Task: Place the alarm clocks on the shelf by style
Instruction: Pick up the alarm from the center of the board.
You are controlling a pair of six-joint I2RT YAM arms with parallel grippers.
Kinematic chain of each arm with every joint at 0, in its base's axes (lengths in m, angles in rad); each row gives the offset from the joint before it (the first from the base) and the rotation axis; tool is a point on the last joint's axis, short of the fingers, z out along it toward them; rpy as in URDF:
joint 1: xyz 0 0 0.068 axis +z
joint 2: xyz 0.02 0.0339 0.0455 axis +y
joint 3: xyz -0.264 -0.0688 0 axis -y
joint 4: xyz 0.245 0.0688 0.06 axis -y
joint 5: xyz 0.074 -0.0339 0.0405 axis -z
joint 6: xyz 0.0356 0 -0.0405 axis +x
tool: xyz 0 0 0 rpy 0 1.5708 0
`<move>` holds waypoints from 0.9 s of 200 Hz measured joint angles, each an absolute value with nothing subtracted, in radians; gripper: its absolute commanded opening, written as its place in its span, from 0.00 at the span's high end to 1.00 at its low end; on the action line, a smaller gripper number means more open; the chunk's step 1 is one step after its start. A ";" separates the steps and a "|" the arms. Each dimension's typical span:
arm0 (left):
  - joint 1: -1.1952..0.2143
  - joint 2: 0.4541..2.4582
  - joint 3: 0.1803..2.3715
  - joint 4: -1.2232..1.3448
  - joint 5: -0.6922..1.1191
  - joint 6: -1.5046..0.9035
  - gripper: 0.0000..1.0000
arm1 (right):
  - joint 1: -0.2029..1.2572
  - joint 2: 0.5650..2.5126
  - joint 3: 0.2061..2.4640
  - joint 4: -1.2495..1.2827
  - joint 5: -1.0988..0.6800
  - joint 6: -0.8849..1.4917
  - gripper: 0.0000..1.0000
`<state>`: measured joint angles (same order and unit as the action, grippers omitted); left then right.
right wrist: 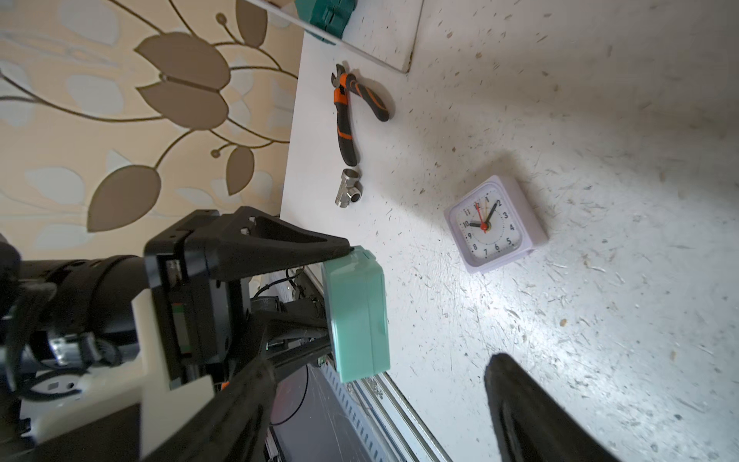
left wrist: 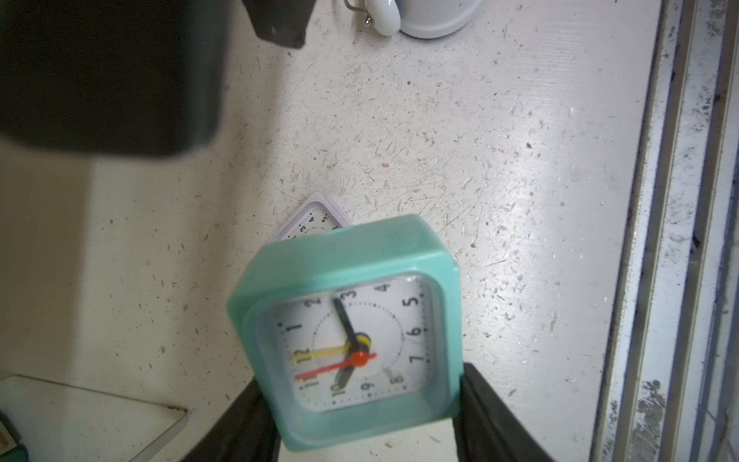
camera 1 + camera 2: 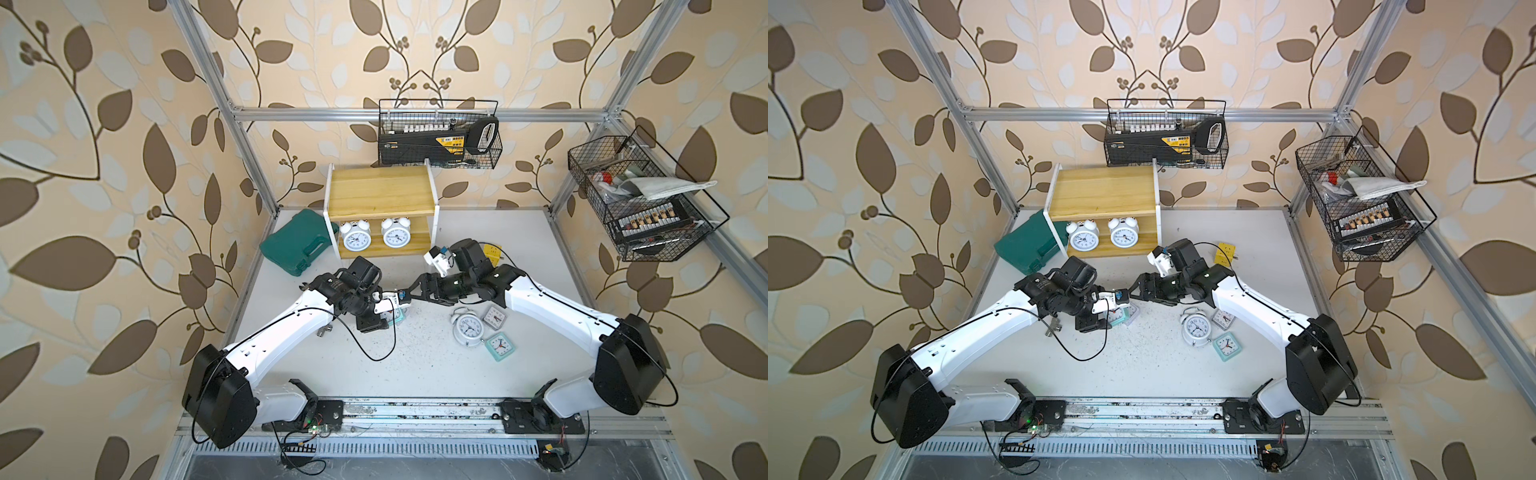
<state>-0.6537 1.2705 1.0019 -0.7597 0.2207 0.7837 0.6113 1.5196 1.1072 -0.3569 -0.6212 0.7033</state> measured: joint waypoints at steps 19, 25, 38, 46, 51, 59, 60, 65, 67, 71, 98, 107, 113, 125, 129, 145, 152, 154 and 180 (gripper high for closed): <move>-0.654 1.257 1.002 -0.757 0.221 0.801 0.57 | 0.616 1.563 1.118 -0.348 -0.677 0.714 0.27; -0.654 1.252 1.001 -0.756 0.221 0.807 0.57 | 0.619 1.576 1.122 -0.346 -0.692 0.714 0.27; -0.654 1.241 0.999 -0.753 0.221 0.815 0.57 | 0.627 1.605 1.133 -0.341 -0.718 0.717 0.28; -0.654 1.238 0.999 -0.752 0.220 0.816 0.57 | 0.631 1.621 1.140 -0.337 -0.731 0.718 0.29; -0.654 1.237 0.999 -0.751 0.220 0.817 0.57 | 0.634 1.629 1.144 -0.335 -0.738 0.717 0.30; -0.654 1.237 0.998 -0.748 0.220 0.818 0.57 | 0.638 1.640 1.149 -0.331 -0.747 0.718 0.31; -0.654 1.237 0.998 -0.748 0.220 0.818 0.57 | 0.640 1.642 1.150 -0.330 -0.748 0.717 0.31; -0.654 1.237 0.997 -0.747 0.220 0.818 0.57 | 0.642 1.646 1.151 -0.327 -0.753 0.718 0.32; -0.654 1.237 0.996 -0.746 0.220 0.818 0.57 | 0.643 1.648 1.152 -0.326 -0.754 0.717 0.32; -0.654 1.237 0.995 -0.746 0.220 0.818 0.57 | 0.646 1.650 1.153 -0.322 -0.759 0.718 0.33; -0.654 1.237 0.992 -0.746 0.220 0.819 0.57 | 0.655 1.662 1.163 -0.315 -0.769 0.715 0.41; -0.654 1.237 0.992 -0.746 0.220 0.820 0.57 | 0.656 1.666 1.166 -0.311 -0.771 0.714 0.42; -0.654 1.237 0.992 -0.745 0.220 0.820 0.57 | 0.656 1.670 1.167 -0.309 -0.771 0.714 0.43; -0.654 1.237 0.992 -0.744 0.220 0.822 0.57 | 0.656 1.675 1.168 -0.309 -0.771 0.714 0.46; -0.654 1.237 0.992 -0.744 0.221 0.822 0.57 | 0.656 1.677 1.168 -0.308 -0.771 0.712 0.47; -0.654 1.235 0.986 -0.738 0.223 0.825 0.57 | 0.656 1.687 1.172 -0.307 -0.775 0.710 0.51; -0.654 1.234 0.983 -0.738 0.224 0.826 0.57 | 0.656 1.690 1.174 -0.307 -0.776 0.708 0.53; -0.654 1.234 0.982 -0.738 0.224 0.826 0.57 | 0.656 1.690 1.175 -0.307 -0.776 0.709 0.54; -0.654 1.234 0.979 -0.739 0.237 0.833 0.57 | 0.660 1.697 1.183 -0.303 -0.782 0.705 0.61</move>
